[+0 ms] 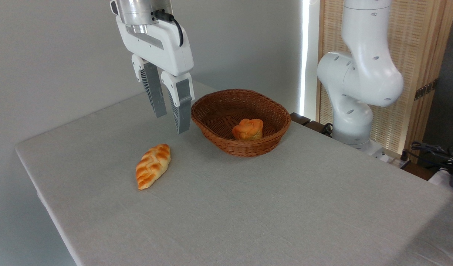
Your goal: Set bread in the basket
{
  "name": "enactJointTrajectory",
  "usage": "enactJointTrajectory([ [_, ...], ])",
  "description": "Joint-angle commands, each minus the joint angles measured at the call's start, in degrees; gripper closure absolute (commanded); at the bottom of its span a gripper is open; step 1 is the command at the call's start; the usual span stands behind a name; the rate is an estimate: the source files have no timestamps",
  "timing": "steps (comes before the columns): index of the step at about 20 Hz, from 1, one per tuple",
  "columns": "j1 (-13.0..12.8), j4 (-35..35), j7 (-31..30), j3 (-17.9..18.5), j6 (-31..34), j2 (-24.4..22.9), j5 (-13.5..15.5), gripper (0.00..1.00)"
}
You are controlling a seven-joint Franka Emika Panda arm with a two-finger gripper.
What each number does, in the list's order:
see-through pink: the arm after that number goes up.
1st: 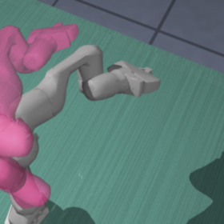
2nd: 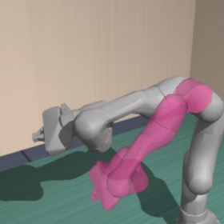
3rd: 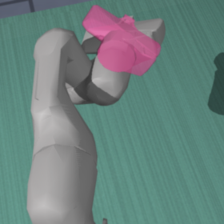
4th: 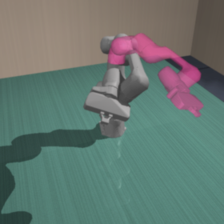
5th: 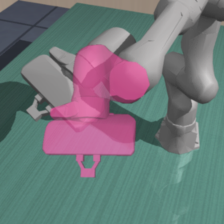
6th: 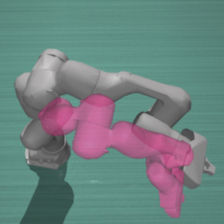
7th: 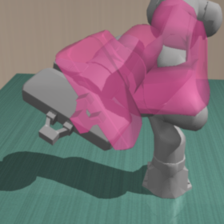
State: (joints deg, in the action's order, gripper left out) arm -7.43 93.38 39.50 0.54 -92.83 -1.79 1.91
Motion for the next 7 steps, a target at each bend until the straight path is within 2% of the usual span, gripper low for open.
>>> enactJointTrajectory([
  [1, 1.3, -1.1, -0.1, -0.4, 0.1, 0.3, -0.7, 0.00],
  [7, 1.3, -1.1, 0.0, -0.5, 0.4, 0.2, -0.3, 0.00],
])
